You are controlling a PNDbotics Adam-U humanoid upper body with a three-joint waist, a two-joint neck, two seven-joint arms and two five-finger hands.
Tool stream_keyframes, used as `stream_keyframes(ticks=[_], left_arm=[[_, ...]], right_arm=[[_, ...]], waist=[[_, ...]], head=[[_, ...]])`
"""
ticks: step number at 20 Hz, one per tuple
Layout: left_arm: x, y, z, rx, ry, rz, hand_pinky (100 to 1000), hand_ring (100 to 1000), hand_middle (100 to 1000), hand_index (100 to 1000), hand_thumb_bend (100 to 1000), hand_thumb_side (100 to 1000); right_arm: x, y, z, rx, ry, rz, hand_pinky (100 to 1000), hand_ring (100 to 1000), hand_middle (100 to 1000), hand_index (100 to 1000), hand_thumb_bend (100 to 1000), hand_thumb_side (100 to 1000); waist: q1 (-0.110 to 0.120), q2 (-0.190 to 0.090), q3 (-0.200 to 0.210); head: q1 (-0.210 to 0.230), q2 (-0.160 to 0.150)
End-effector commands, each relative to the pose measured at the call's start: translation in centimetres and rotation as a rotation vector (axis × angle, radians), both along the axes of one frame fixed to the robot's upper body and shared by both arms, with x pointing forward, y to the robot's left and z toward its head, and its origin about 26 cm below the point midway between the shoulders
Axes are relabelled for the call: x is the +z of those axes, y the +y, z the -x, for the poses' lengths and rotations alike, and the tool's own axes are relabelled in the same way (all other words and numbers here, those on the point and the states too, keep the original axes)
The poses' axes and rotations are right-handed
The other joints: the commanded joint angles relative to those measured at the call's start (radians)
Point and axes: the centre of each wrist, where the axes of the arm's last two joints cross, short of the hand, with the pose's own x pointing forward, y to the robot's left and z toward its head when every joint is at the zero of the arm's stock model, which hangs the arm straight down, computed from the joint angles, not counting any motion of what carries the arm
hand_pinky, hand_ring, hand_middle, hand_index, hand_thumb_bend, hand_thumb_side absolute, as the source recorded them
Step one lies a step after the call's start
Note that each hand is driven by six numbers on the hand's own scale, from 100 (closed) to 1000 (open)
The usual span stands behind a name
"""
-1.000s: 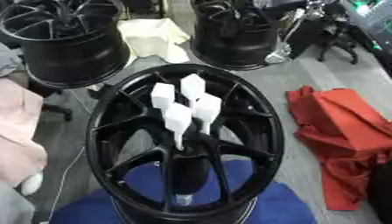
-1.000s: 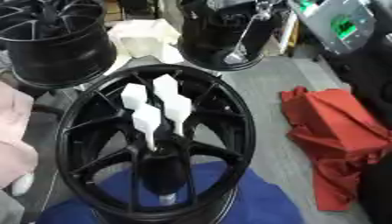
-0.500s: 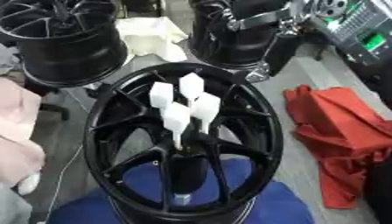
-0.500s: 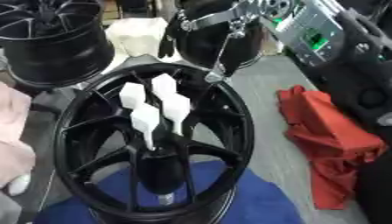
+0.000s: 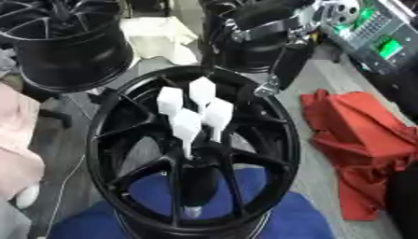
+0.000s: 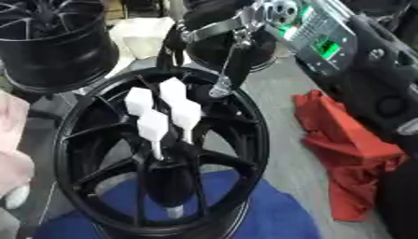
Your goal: Pull the pin out of the wheel hub.
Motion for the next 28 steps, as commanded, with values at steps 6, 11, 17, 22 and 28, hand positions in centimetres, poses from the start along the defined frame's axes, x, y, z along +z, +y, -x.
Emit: stream_keyframes(ticks=[6,11,17,22,28], left_arm=[[1.8,0.1,0.3,-0.005,-0.045,0.007,768,696,709,840,195,813],[1.7,0.1,0.3,-0.003,-0.044,0.016,768,694,708,838,193,816],[1.7,0.0,0.3,-0.005,-0.046,0.02,769,693,707,837,190,819],[1.6,0.1,0.3,-0.002,-0.044,0.023,769,693,707,837,187,823],[1.6,0.1,0.3,-0.003,-0.047,0.031,769,693,707,837,187,824]], right_arm=[[0.4,0.1,0.6,0.029,-0.046,0.043,785,583,683,829,329,100],[-0.3,0.0,0.1,0.02,-0.033,0.063,785,584,668,809,316,100],[-1.3,-0.4,-0.9,-0.05,-0.008,0.085,807,658,686,813,339,100],[-1.9,-0.9,-1.5,-0.098,-0.001,0.104,826,724,697,817,341,100],[-2.5,-1.2,-1.9,-0.111,0.016,0.109,827,731,701,818,323,100]], waist=[[0.002,-0.008,0.005],[0.002,-0.005,0.008],[0.003,-0.003,0.01],[0.004,0.002,0.01],[0.004,0.01,0.008]], head=[[-0.03,0.006],[-0.039,0.006],[-0.037,0.006],[-0.017,0.006],[0.006,0.006]])
